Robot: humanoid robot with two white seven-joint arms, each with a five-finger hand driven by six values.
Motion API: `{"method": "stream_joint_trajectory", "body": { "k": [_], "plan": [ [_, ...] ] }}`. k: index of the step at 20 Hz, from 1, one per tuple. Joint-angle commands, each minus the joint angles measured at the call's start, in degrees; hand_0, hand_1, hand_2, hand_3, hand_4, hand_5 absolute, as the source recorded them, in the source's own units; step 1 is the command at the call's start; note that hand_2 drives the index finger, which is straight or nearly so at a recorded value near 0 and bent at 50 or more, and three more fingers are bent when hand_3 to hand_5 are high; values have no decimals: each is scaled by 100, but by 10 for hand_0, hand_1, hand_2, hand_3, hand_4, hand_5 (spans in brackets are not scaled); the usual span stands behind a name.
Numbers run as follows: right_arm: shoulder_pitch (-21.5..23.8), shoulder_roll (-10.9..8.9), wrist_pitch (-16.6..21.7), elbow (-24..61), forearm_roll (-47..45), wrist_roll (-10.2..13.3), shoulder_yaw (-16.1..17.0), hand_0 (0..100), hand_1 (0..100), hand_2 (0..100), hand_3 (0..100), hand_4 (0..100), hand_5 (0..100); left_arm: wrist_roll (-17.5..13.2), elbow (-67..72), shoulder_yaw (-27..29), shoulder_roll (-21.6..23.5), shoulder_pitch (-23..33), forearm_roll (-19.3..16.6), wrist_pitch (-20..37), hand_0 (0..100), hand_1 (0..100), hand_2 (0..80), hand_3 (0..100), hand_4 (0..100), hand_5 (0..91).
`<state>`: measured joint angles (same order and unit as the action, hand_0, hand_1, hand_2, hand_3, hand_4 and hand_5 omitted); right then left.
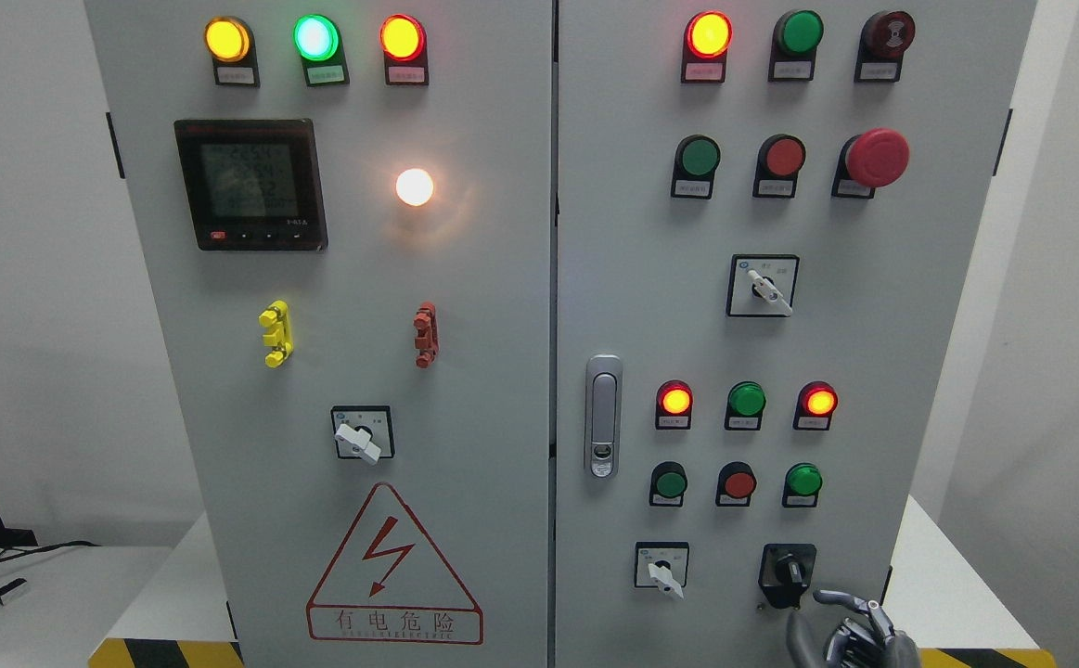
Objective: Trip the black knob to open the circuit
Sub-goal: 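Raise the right hand up toward the black rotary knob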
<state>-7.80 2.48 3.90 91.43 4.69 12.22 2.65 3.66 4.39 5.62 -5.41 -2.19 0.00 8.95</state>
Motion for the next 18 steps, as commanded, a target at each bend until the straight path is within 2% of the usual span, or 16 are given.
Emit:
{"method": "stream_joint_trajectory", "body": {
  "k": [1,18],
  "plan": [
    [-11,24,-3,-11,6,0,-71,331,758,457,946,1000,1000,3,0,0,5,0,26,2,120,389,0,0,0,0],
    [-38,16,-3,-20,14,-26,-89,334,750,471,951,1000,1000,3,0,0,-4,0,26,2,120,389,0,0,0,0]
  ]
}}
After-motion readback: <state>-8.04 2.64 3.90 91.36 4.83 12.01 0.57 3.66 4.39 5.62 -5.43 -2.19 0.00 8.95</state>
